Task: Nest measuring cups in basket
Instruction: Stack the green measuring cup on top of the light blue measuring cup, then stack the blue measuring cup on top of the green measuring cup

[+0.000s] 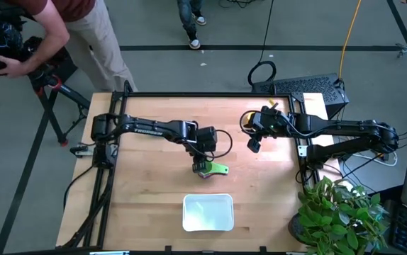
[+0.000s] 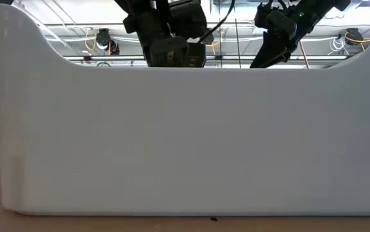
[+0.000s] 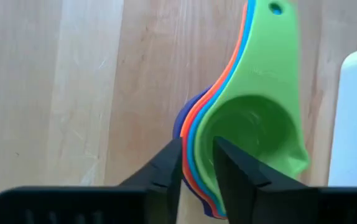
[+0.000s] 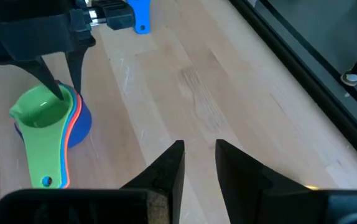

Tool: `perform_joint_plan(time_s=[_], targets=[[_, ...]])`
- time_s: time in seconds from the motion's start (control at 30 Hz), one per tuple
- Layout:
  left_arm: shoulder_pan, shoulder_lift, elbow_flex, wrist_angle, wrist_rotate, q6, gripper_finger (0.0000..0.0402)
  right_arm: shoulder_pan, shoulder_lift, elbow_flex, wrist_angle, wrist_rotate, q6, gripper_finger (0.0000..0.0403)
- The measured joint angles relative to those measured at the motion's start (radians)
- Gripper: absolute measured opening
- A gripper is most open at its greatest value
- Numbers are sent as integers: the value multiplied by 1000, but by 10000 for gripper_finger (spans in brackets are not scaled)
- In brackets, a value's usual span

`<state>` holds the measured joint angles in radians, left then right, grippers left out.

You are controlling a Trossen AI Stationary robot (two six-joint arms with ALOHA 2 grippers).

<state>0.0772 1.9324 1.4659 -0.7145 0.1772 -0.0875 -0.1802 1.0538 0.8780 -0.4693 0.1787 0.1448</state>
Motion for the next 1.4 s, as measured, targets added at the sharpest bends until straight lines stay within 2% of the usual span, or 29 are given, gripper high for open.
perform_joint_plan(time_s=[0.2, 0.27, 0.43, 0.53, 0.67, 0.77, 0.87, 1.07, 1.4], targets=[[0, 1, 0, -29, 0, 34, 148, 0, 0, 0, 1, 0, 0, 84], [3, -13, 4, -89, -6, 62, 160, 0, 0, 0, 1, -1, 0, 84], [41, -141, 16, -313, -161, 134, 173, 0, 0, 0, 1, -9, -1, 84], [107, -265, -52, -345, -200, 189, 174, 0, 0, 0, 1, -26, 0, 84], [273, -427, -224, -308, -206, 236, 174, 1, 0, 0, 2, -26, 0, 84], [397, -478, -345, -272, -201, 299, 175, 1, 0, 0, 5, -26, 0, 84], [495, -476, -401, -264, -199, 351, 175, 1, 0, 0, 23, -28, -5, 84], [609, -420, -438, -263, -206, 429, 175, 1, 0, 0, 40, -61, -7, 84], [707, -281, -441, -211, -212, 485, 175, 1, 0, 0, 42, -61, -10, 84]])
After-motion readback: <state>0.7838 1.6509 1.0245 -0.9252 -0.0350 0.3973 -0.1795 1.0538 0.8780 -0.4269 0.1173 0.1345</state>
